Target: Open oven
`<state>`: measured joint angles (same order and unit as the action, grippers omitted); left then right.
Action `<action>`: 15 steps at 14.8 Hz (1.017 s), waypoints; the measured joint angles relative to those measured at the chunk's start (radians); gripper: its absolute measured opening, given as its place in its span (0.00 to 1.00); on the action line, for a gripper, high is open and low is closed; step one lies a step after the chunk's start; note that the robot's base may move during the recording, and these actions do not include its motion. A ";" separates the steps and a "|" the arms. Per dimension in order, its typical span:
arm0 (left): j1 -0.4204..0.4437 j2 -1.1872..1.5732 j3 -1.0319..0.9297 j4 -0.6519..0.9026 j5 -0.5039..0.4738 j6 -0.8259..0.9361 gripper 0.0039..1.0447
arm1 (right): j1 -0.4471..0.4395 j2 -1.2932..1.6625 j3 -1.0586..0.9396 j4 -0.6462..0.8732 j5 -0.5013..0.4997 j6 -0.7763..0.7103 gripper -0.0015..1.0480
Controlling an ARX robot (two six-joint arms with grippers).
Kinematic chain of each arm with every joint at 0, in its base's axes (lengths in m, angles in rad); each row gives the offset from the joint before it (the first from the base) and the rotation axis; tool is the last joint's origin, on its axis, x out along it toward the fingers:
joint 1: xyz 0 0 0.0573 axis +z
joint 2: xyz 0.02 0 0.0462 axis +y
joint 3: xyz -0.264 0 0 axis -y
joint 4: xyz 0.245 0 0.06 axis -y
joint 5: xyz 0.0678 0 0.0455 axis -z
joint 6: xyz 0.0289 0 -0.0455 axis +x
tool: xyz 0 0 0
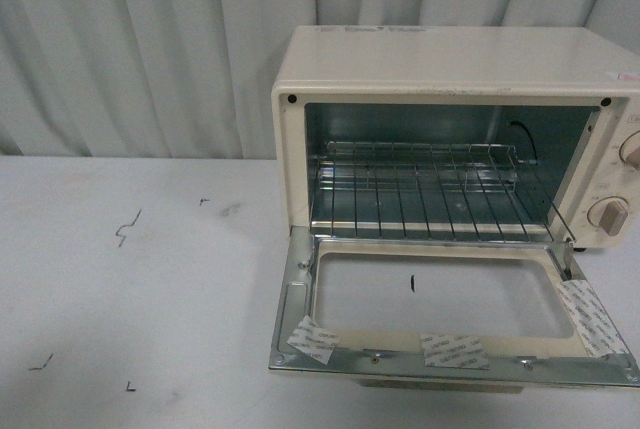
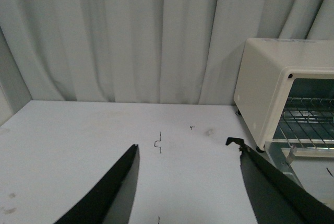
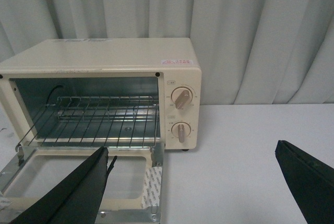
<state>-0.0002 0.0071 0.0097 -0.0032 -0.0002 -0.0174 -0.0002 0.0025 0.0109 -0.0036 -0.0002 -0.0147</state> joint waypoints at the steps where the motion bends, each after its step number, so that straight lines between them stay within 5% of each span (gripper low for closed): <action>1: 0.000 0.000 0.000 0.000 0.000 0.000 0.69 | 0.000 0.000 0.000 0.000 0.000 0.000 0.94; 3: 0.000 0.000 0.000 0.000 0.000 0.000 0.93 | 0.000 0.001 0.000 -0.001 0.000 0.000 0.94; 15: 0.000 0.000 0.000 0.000 0.003 0.000 0.94 | 0.000 0.002 0.000 -0.004 0.002 0.000 0.94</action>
<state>-0.0002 0.0074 0.0097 -0.0029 0.0029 -0.0170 -0.0002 0.0044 0.0109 -0.0074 0.0021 -0.0147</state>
